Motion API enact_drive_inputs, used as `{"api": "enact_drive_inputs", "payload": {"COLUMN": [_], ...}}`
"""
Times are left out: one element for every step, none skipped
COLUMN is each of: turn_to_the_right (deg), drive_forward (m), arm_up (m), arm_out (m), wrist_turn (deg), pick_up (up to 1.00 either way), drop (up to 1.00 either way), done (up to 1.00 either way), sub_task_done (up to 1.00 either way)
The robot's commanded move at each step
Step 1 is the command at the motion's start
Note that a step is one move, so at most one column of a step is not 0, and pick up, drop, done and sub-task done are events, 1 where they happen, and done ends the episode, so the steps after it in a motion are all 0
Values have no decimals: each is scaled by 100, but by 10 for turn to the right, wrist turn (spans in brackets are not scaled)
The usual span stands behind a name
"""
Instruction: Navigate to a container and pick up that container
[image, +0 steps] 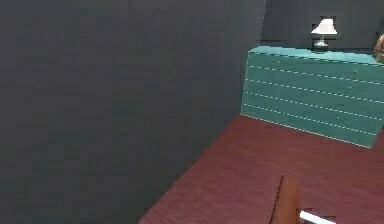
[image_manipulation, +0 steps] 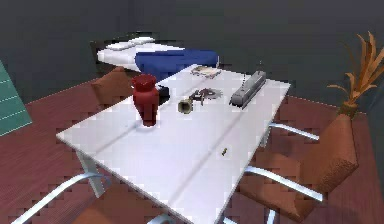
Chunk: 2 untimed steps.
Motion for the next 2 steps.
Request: {"api": "enact_drive_inputs", "payload": {"turn_to_the_right": [-90,0], "drive_forward": [0,30], "arm_up": [0,0], "arm_out": [0,0], "wrist_turn": [0,0], "pick_up": [0,0], "drop": [0,0], "done": [0,0], "sub_task_done": [0,0]}}
